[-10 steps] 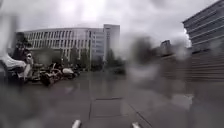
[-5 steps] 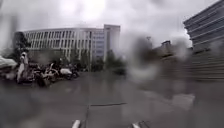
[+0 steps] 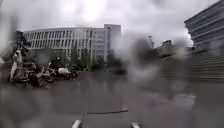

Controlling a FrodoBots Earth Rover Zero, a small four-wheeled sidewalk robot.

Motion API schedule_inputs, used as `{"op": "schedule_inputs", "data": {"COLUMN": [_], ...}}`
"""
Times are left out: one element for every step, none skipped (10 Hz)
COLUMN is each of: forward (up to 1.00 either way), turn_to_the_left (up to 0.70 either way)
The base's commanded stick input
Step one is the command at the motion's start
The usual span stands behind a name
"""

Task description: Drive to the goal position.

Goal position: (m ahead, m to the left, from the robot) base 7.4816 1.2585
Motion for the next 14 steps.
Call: {"op": "schedule_inputs", "data": {"forward": [0.70, 0.70, 0.70, 0.70, 0.70, 0.70, 0.70, 0.70, 0.70, 0.70, 0.70, 0.70, 0.70, 0.70], "turn_to_the_left": [0.00, 0.02, 0.01, 0.01, 0.01, 0.00, 0.00, 0.01, 0.00, 0.00, 0.00, 0.00, 0.02, 0.01]}}
